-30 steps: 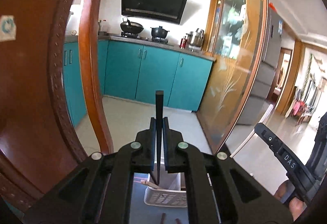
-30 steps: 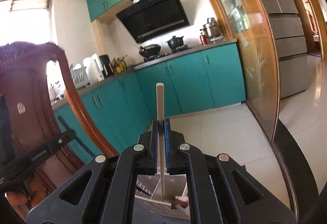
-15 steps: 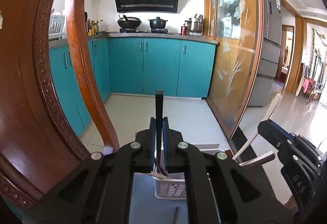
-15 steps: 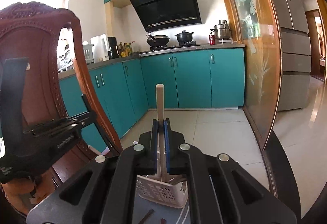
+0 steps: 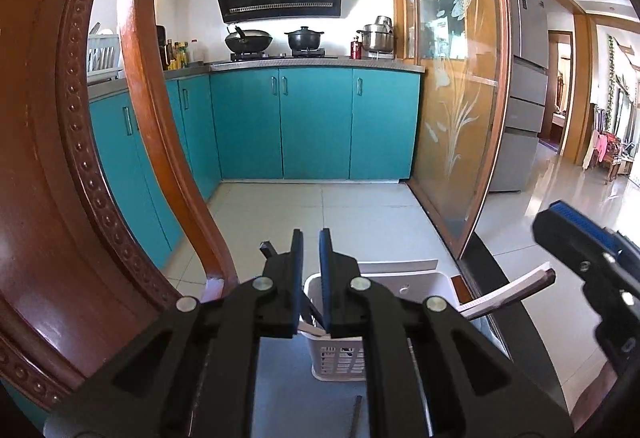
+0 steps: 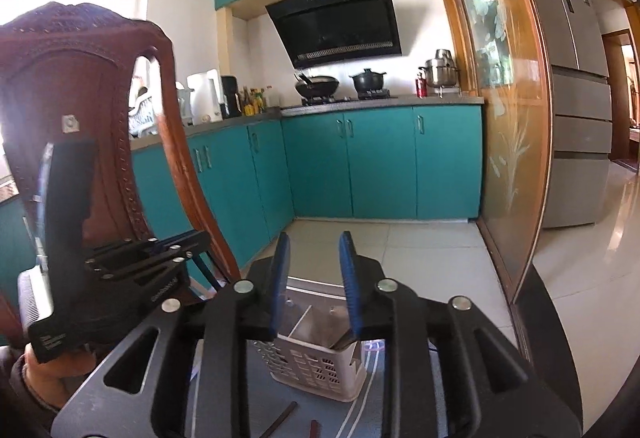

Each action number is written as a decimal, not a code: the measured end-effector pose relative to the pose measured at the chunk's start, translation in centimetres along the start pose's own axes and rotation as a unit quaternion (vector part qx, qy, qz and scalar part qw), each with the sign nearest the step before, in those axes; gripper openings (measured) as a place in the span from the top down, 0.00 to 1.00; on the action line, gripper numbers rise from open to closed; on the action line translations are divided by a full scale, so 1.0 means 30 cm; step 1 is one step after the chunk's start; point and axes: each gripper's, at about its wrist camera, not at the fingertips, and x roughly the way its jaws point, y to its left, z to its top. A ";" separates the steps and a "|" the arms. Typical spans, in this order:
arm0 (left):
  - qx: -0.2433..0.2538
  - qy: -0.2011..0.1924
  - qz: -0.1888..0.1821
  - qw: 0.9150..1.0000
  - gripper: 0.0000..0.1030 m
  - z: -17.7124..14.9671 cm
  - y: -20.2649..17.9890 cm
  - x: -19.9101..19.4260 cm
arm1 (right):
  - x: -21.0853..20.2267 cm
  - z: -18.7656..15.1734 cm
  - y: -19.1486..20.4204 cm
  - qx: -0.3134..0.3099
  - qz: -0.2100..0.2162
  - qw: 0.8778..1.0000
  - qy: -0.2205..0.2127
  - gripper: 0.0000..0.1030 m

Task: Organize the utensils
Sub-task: 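Lower both open tools back toward the remaining chopsticks, then close the right tool on a dark red chopstick while the left tool grips a brown chopstick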

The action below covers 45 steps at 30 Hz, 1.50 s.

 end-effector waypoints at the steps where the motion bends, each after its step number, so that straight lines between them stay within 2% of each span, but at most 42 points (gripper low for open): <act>1: 0.000 -0.004 0.000 1.000 0.90 -0.005 0.001 -0.008 | -0.016 -0.005 -0.001 -0.002 0.008 1.000 -0.003 0.72; 3: 0.004 -0.015 0.000 1.000 0.88 -0.027 0.004 -0.032 | -0.050 -0.036 -0.001 -0.017 0.048 0.999 0.003 0.67; 4: 0.005 -0.018 0.001 1.000 0.85 -0.040 0.005 -0.039 | -0.055 -0.056 0.002 -0.027 0.076 0.997 0.019 0.59; 5: 0.007 -0.020 0.001 1.000 0.82 -0.060 0.007 -0.047 | -0.049 -0.092 0.008 -0.041 0.107 0.992 0.052 0.56; 6: 0.016 -0.018 -0.001 1.000 0.82 -0.092 0.005 -0.054 | -0.034 -0.134 0.014 -0.055 0.119 0.988 0.087 0.56; 8: 0.043 -0.005 0.001 0.999 0.81 -0.146 -0.006 -0.052 | 0.010 -0.224 0.018 -0.068 0.107 0.981 0.148 0.56; 10: 0.060 0.013 0.005 0.998 0.76 -0.204 -0.011 -0.046 | 0.088 -0.325 0.010 -0.059 0.079 0.968 0.230 0.55; 11: 0.065 0.026 0.002 0.998 0.73 -0.236 -0.011 -0.040 | 0.139 -0.388 0.005 -0.057 0.063 0.956 0.281 0.56; 13: 0.079 0.058 0.001 0.995 0.70 -0.299 -0.016 -0.016 | 0.213 -0.488 -0.001 -0.053 0.037 0.935 0.349 0.55; 15: 0.098 0.093 0.017 0.991 0.69 -0.361 -0.023 0.018 | 0.270 -0.566 -0.004 -0.043 0.021 0.915 0.400 0.56; 17: 0.107 0.119 0.024 0.987 0.69 -0.400 -0.025 0.043 | 0.295 -0.604 -0.002 -0.040 0.012 0.906 0.422 0.56; 18: 0.108 0.127 0.024 0.986 0.69 -0.411 -0.023 0.049 | 0.305 -0.620 0.002 -0.041 0.010 0.901 0.431 0.57; 20: 0.104 0.150 0.023 0.983 0.65 -0.438 -0.014 0.068 | 0.322 -0.647 0.009 -0.039 0.012 0.893 0.448 0.72; 25: 0.093 0.180 0.017 0.979 0.61 -0.477 -0.001 0.087 | 0.329 -0.665 0.012 -0.054 -0.001 0.897 0.440 0.92; 27: 0.095 0.183 0.015 0.978 0.59 -0.483 -0.005 0.087 | 0.331 -0.669 -0.009 -0.039 -0.001 0.898 0.438 0.93; 32: 0.094 0.205 -0.005 0.974 0.57 -0.519 -0.030 0.104 | 0.326 -0.606 -0.123 0.019 -0.034 0.913 0.406 0.94; 38: 0.074 0.261 -0.052 0.961 0.55 -0.579 -0.064 0.168 | 0.340 -0.620 -0.183 0.040 -0.040 0.908 0.416 0.94; 45: 0.074 0.269 -0.051 0.959 0.56 -0.610 -0.094 0.193 | 0.339 -0.583 -0.194 0.035 -0.054 0.913 0.402 0.93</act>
